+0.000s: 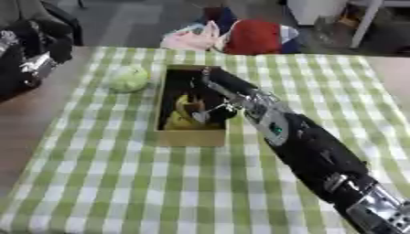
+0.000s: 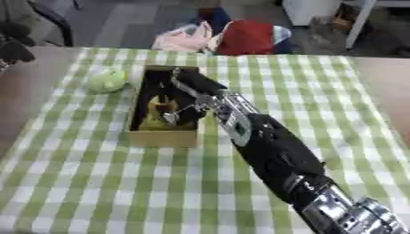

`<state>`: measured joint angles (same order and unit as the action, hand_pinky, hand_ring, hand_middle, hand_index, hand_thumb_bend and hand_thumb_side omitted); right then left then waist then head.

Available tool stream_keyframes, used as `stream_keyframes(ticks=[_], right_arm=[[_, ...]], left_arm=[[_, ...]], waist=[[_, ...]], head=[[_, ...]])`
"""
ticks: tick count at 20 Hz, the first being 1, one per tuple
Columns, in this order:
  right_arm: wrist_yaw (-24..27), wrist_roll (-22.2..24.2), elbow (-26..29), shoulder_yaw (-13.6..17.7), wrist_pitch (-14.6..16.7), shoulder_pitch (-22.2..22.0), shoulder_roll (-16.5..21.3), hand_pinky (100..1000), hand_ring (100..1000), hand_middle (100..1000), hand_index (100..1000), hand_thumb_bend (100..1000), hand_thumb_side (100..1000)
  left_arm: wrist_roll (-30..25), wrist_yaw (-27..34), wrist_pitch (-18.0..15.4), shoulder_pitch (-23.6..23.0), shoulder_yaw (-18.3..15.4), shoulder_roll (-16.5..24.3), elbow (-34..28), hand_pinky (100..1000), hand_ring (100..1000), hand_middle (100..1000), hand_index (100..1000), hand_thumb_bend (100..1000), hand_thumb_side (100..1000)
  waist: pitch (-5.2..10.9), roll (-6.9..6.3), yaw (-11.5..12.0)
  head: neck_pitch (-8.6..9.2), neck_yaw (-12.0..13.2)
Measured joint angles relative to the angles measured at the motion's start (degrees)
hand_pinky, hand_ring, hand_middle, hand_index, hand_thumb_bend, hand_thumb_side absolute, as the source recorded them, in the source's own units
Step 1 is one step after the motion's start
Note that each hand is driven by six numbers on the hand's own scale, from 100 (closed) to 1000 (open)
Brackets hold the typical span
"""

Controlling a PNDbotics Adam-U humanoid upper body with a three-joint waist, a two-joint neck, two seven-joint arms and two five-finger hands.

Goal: Pick up objects on the table and place them in the box.

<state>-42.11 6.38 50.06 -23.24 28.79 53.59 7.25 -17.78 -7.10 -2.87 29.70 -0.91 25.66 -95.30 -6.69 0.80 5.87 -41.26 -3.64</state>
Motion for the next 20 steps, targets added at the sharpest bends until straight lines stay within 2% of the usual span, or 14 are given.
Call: stream_keyframes(ticks=[2,5,8,12,15,20], right_arm=[[-1.1,1.5,0.0,-0.1,0.8,0.0,0.1,681,746,717,976,521,415],[-1.9,3.2,0.4,0.3,0.9,-0.1,0.6,692,763,765,996,586,495],[-1.7,3.5,1.6,0.9,0.2,-0.1,1.9,695,768,774,999,592,479],[0.4,2.5,4.0,2.3,-2.1,-0.4,4.4,689,767,748,987,560,401],[2.8,0.9,6.7,3.5,-4.3,-1.4,6.8,682,759,708,962,486,344],[7.3,-0.8,13.2,4.2,-7.2,-4.2,11.7,678,752,668,943,432,304]], left_arm=[[0.0,-0.1,0.0,0.0,0.0,0.0,0.0,639,582,609,773,408,676],[0.1,-0.4,-0.1,0.0,0.0,0.1,0.3,639,582,610,773,408,674],[0.4,-0.8,-0.1,0.0,0.0,0.7,0.7,639,582,609,773,409,672],[1.2,-1.3,-0.2,0.0,-0.2,1.8,1.7,638,581,607,771,410,668],[2.3,-1.9,-0.1,0.0,-0.7,2.8,3.4,635,579,603,764,405,654],[4.5,-3.5,-0.6,1.7,-0.3,5.9,9.0,639,584,607,763,408,623]], waist=[[0.00,0.00,-0.2],[0.00,-0.09,-0.6],[0.00,-0.19,-1.3],[0.01,-0.39,-2.4],[0.14,-0.57,-3.5],[0.28,-0.78,-5.7]], head=[[0.01,0.0],[0.01,0.2],[0.03,0.6],[0.05,1.2],[0.06,1.8],[0.20,3.1]])
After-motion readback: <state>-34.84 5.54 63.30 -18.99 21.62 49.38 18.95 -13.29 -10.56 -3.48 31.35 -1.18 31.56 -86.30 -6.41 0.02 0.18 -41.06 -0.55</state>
